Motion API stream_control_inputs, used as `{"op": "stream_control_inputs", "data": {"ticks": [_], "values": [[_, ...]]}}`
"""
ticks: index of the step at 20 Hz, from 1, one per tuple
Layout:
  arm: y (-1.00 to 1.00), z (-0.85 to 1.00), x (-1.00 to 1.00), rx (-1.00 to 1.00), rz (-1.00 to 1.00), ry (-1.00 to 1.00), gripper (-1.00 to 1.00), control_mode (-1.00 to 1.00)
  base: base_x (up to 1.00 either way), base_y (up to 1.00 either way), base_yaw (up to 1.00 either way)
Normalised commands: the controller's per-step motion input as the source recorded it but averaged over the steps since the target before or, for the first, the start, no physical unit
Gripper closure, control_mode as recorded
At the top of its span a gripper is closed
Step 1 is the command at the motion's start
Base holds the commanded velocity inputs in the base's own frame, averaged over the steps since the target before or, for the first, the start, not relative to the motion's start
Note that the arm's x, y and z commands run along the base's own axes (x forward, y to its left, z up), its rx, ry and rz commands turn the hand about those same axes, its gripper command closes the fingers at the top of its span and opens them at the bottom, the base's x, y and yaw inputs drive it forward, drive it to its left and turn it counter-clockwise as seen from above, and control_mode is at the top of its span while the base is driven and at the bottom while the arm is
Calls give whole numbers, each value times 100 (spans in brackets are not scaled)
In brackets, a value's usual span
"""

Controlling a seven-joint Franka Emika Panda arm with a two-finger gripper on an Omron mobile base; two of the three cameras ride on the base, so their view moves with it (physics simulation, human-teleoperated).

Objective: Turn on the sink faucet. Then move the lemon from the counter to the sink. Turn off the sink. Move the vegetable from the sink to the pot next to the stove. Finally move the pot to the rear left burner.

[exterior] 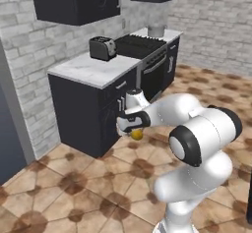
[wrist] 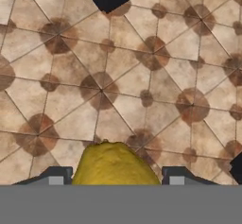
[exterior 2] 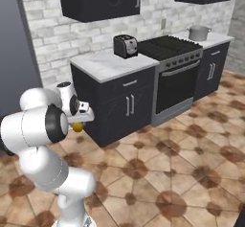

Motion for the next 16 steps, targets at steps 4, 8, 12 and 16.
{"op": "stream_control_inputs", "data": {"ticks": [4,8,12,16], "values": [[0,0,0,0,0,0,100,100,59,16,0],[0,0,0,0,0,0,100,100,70,8,2],[0,0,0,0,0,0,100,100,83,18,10],[0,0,0,0,0,0,100,100,83,19,15]]}}
